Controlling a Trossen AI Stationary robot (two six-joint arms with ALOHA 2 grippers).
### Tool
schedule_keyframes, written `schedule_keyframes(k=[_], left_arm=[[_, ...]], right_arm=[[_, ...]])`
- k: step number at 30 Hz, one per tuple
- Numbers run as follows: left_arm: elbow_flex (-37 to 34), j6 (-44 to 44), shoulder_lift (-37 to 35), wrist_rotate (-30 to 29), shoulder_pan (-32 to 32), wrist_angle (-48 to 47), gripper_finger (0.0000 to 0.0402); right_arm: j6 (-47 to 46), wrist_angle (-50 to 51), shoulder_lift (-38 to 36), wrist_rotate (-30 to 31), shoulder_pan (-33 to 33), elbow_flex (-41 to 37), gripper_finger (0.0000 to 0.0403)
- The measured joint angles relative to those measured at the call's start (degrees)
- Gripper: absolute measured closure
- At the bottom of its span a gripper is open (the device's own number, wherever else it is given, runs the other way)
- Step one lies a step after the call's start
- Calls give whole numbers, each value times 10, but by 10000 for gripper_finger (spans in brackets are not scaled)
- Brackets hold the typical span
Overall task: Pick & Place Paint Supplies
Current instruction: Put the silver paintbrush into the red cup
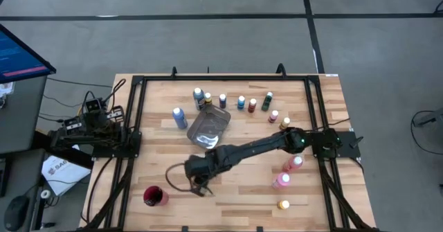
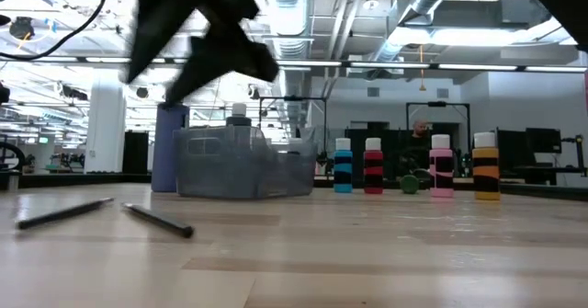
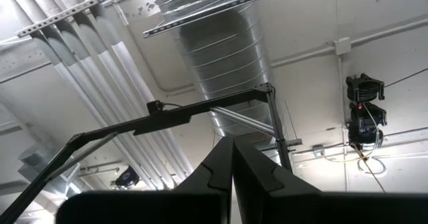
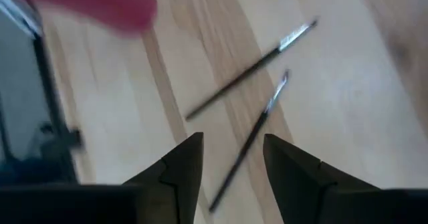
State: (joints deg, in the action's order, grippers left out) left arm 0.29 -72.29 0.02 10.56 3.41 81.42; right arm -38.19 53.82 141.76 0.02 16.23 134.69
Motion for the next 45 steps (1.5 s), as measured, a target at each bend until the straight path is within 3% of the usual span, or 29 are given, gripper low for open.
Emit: schedule_keyframes(k=[5, 13, 26, 33, 45], left_arm=[[0, 0, 0, 0, 0, 0, 399], [0, 0, 0, 0, 0, 0, 399], [0, 0, 0, 0, 0, 0, 399], [0, 0, 0, 0, 0, 0, 399], [0, 0, 0, 0, 20, 0, 399]], right_arm=[[-30, -49, 18, 31, -9, -2, 244], [-4, -145, 65, 91, -8, 0, 244], [13, -238, 130, 126, 26, 0, 243], [7, -183, 126, 153, 31, 1, 265], [0, -9, 108, 127, 31, 6, 301]])
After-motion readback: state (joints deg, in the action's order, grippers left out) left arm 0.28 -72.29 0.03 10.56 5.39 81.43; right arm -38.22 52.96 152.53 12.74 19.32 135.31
